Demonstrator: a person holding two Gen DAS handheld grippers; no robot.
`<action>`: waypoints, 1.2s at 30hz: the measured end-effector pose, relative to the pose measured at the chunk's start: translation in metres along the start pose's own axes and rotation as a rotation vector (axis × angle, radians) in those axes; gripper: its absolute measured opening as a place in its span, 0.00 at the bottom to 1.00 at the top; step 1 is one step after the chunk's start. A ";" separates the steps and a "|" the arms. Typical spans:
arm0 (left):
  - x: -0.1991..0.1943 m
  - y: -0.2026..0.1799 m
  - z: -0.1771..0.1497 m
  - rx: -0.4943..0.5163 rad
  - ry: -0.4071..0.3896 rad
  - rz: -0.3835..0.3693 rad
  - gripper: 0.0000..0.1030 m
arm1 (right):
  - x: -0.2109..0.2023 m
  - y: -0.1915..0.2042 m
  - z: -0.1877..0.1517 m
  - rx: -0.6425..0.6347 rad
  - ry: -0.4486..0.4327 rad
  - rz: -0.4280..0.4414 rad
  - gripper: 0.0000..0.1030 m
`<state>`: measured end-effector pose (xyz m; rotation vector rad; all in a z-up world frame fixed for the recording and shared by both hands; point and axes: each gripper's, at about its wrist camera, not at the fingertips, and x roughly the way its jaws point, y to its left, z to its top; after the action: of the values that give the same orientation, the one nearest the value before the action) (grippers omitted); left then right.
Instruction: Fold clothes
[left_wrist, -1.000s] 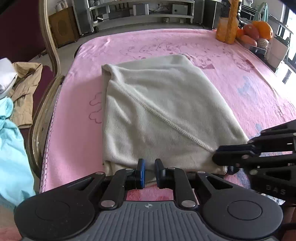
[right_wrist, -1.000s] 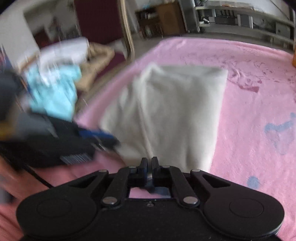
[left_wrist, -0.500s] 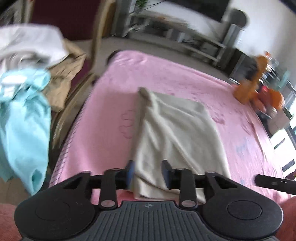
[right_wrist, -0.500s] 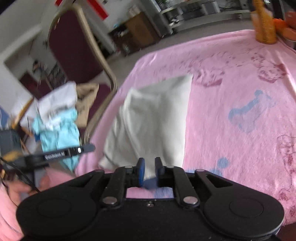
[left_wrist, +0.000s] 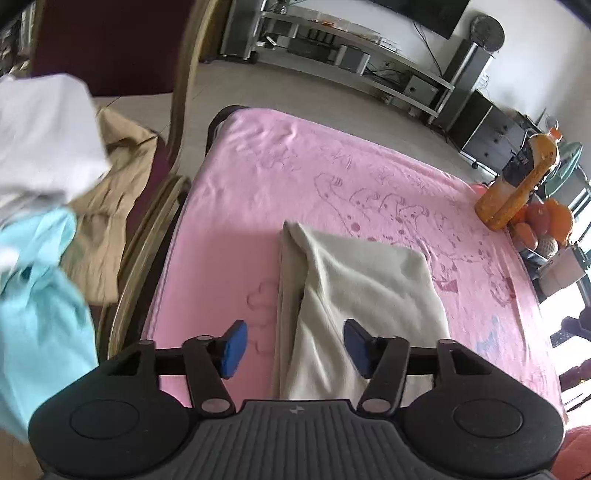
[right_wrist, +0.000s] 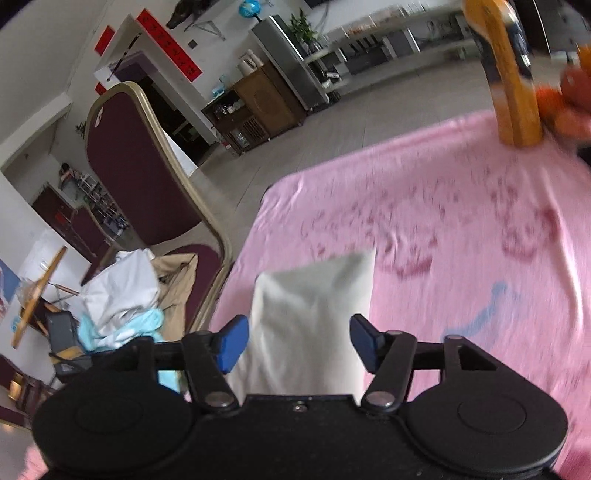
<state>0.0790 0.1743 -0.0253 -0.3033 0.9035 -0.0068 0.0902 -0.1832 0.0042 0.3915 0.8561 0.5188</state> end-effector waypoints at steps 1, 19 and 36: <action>0.006 0.003 0.000 -0.011 0.006 -0.007 0.63 | 0.008 -0.002 0.004 -0.013 0.002 -0.002 0.65; 0.072 0.015 -0.015 -0.138 0.195 -0.066 0.64 | 0.120 -0.092 -0.048 0.343 0.176 0.086 0.48; 0.085 0.023 -0.014 -0.294 0.166 -0.182 0.55 | 0.153 -0.103 -0.052 0.438 0.193 0.261 0.45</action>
<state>0.1189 0.1814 -0.1051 -0.6656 1.0403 -0.0685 0.1613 -0.1722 -0.1740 0.8727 1.1151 0.6158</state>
